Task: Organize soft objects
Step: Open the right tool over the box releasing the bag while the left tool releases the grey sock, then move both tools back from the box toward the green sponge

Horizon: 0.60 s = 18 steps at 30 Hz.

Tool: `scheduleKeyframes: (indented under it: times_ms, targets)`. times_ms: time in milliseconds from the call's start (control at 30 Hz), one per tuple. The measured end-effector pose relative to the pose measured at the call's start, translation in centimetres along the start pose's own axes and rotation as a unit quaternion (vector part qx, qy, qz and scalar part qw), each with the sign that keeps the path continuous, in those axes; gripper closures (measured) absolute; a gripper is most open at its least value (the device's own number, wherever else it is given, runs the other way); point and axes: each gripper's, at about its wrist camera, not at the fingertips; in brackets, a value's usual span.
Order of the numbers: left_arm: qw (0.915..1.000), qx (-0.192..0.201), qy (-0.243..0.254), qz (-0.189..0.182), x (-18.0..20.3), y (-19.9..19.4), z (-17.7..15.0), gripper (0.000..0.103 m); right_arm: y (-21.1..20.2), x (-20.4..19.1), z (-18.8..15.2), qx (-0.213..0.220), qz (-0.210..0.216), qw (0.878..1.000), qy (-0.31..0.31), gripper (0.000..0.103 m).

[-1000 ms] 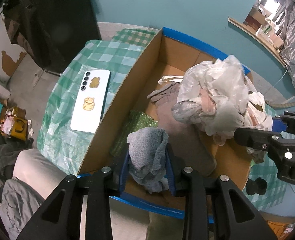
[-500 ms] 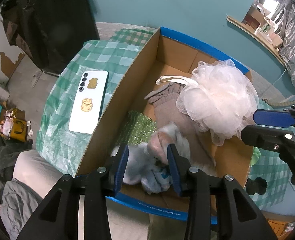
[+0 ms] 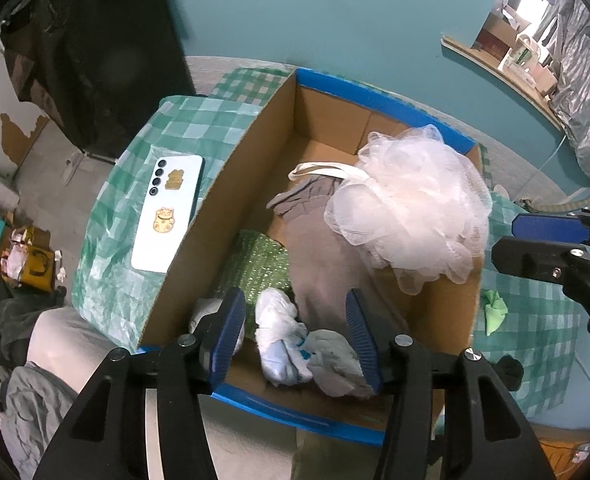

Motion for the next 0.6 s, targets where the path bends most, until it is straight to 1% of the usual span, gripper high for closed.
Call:
scheduleKeyframes:
  times_ms: [167,600]
  targets:
    - [0.9999,0.009,0.01,0.003,1.4,-0.9,0.0,0.045,-0.5,1.3,-0.6,-0.001,-0.003,1.0,0.007,0.058]
    - [0.9992,0.014,0.038,0.001,5.9,-1.8,0.1,0.045,-2.1,6.2,-2.7,0.001,-0.011,0.999,0.031,0.058]
Point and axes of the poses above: each gripper's, at about its wrist camera, not at the fingertips, and y roughly the way its jaws point, x to its right, z to its top, and after that the axes turned 4 degrees about y, right-handed
